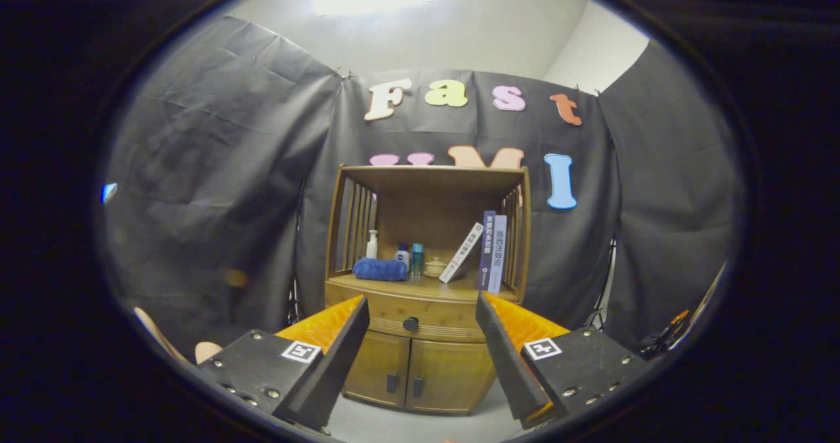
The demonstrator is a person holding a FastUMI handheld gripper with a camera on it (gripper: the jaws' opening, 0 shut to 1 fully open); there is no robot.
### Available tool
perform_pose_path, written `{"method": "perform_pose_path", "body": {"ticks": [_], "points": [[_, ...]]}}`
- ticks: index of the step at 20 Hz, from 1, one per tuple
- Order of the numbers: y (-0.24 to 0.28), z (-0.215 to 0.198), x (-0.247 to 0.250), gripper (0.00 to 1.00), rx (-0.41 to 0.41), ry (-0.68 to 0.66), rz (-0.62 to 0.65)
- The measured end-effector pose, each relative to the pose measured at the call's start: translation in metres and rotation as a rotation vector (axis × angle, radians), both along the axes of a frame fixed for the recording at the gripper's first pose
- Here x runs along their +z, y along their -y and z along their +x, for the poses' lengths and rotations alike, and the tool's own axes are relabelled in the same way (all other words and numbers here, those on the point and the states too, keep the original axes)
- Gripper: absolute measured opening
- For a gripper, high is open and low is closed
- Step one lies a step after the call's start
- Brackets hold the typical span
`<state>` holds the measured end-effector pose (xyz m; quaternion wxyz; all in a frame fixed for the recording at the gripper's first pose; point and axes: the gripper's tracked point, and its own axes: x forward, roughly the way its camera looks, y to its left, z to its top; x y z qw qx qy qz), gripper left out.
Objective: Pull open the drawer, take out the items inside it, and place them on the countertop above the cabinet.
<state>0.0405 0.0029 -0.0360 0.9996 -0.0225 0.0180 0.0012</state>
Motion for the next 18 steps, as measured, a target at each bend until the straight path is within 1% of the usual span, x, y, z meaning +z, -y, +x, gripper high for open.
{"method": "perform_pose_path", "body": {"ticks": [4,7,13,18], "points": [[-0.006,0.049,-0.028,0.97,0.008,-0.003,-0.058],[-0.012,0.085,-0.063,0.97,0.003,-0.017,-0.061],[-0.019,0.159,-0.163,0.97,-0.022,-0.165,-0.035],[-0.027,0.225,-0.217,0.97,-0.048,-0.234,-0.042]]}}
